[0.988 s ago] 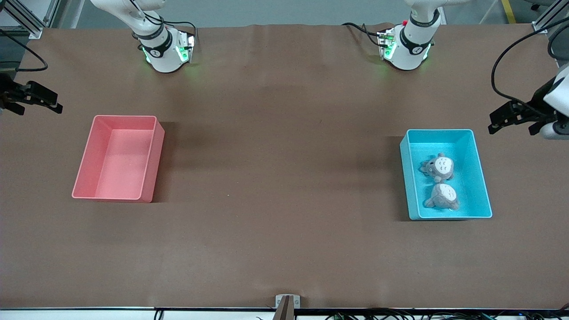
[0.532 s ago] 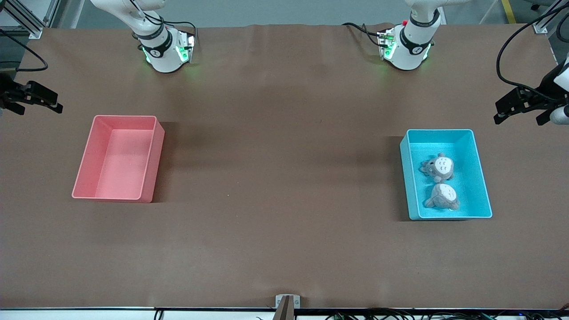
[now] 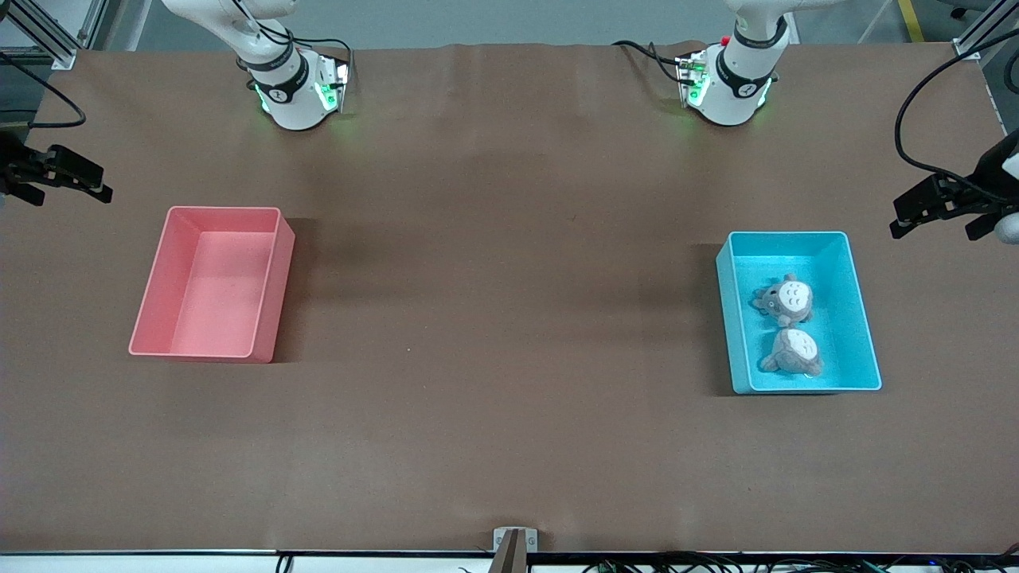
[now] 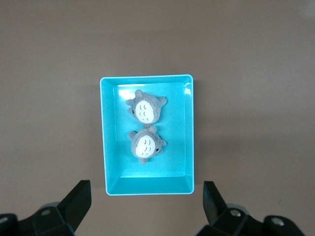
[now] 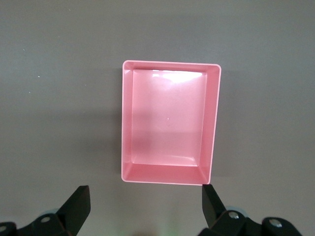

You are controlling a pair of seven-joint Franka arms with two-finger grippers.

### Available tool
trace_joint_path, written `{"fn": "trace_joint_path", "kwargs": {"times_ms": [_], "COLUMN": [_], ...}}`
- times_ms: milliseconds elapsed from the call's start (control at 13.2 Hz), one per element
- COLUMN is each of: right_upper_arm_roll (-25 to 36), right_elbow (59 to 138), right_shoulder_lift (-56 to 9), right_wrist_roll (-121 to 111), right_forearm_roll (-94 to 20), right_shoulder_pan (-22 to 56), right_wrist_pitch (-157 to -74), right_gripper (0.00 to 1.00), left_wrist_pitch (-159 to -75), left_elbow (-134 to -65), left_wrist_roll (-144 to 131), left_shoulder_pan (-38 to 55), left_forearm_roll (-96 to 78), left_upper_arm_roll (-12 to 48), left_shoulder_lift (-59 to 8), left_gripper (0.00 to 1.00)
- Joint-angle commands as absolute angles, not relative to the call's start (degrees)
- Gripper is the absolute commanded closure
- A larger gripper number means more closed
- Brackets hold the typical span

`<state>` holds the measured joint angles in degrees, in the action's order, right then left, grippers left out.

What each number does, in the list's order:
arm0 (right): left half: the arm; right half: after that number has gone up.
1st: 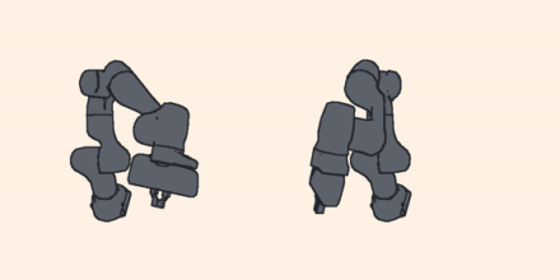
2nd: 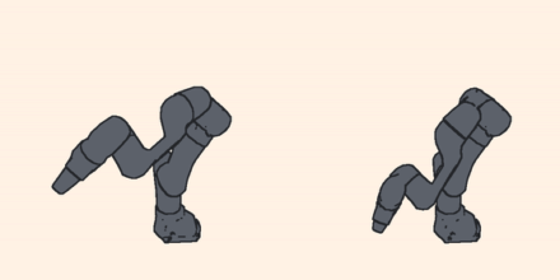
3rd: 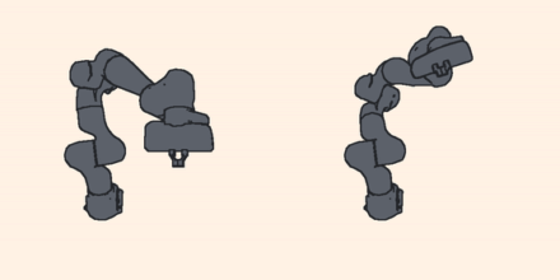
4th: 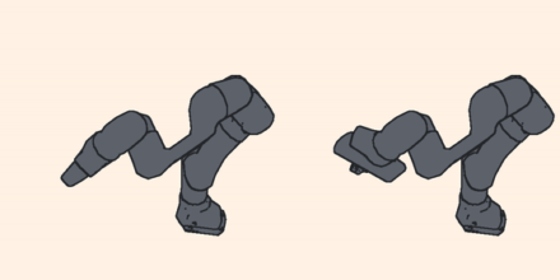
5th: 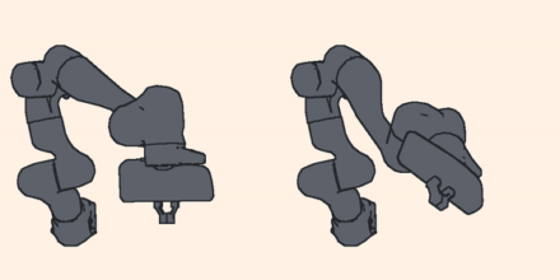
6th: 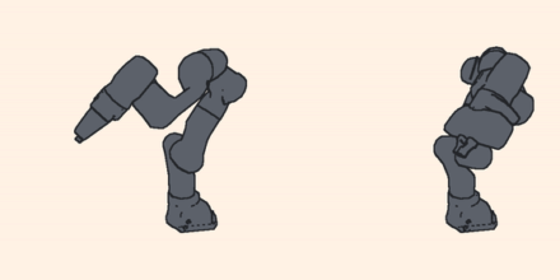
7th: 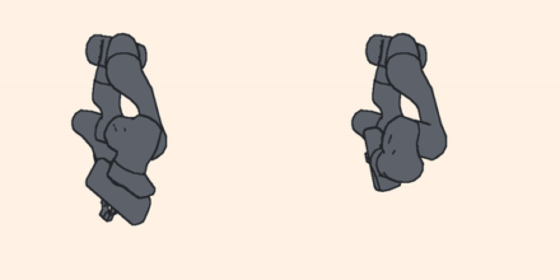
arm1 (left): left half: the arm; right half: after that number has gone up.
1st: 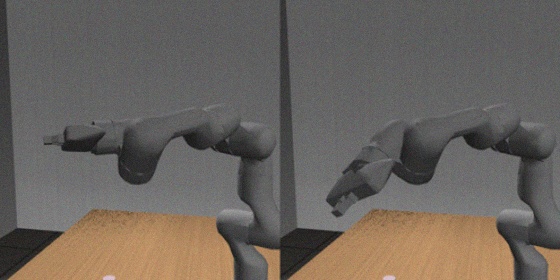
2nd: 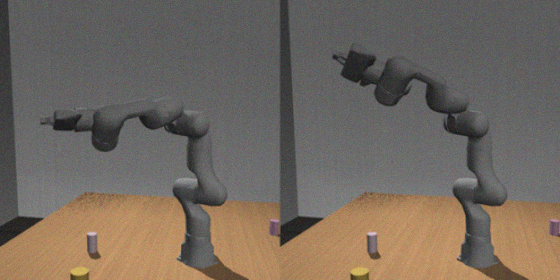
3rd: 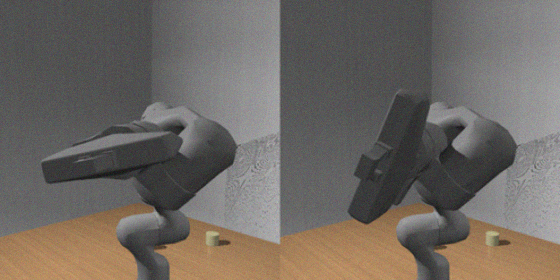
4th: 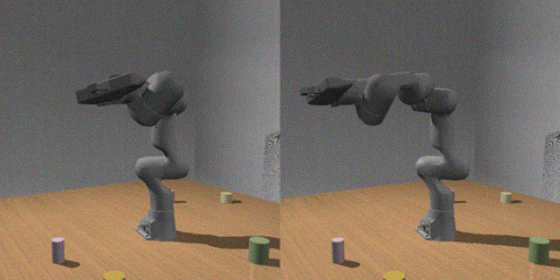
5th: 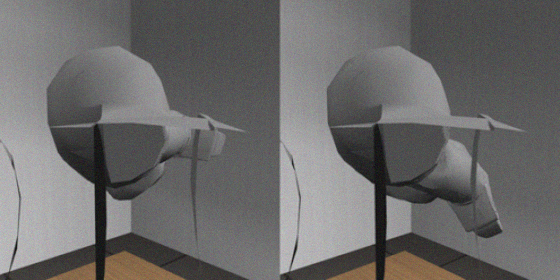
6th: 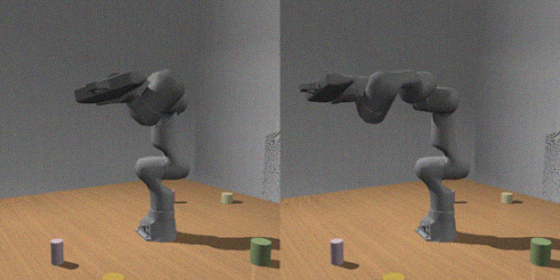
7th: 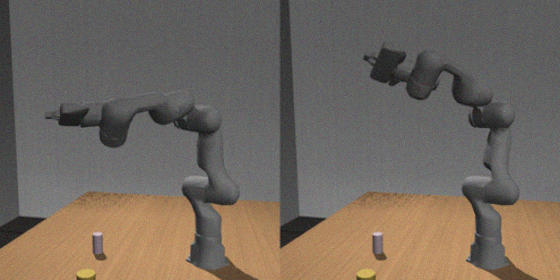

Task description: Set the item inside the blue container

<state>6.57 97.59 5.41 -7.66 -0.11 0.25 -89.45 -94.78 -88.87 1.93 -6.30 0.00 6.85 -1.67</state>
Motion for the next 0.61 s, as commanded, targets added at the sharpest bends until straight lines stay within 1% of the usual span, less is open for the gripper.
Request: {"fn": "trace_joint_path", "kwargs": {"times_ms": [0,228,380,532], "right_upper_arm_roll": [6.68,6.68,6.68,6.59], "right_elbow": [99.4,99.4,99.4,99.4], "right_shoulder_lift": [7.29,7.29,7.29,7.73], "right_wrist_roll": [-8.09,-8.09,-8.17,-8.17], "right_forearm_roll": [-0.09,-0.09,-0.09,-0.09], "right_shoulder_pan": [0.35,0.44,0.35,0.44], "right_wrist_pitch": [-89.82,-89.74,-89.74,-89.74], "right_gripper": [0.0,0.0,0.0,0.0], "left_wrist_pitch": [-93.6,-93.6,-93.6,-93.6], "left_elbow": [-86.92,-86.92,-86.92,-86.84], "left_wrist_roll": [1.76,1.76,1.76,1.67], "left_shoulder_pan": [-6.68,-4.58,-1.24,-1.32], "left_forearm_roll": [-0.18,-0.18,-0.09,0.09], "left_upper_arm_roll": [7.12,6.33,3.18,3.25], "left_shoulder_lift": [-2.46,-2.46,-2.29,-2.02], "left_gripper": [0.0,0.0,0.0,0.0]}}
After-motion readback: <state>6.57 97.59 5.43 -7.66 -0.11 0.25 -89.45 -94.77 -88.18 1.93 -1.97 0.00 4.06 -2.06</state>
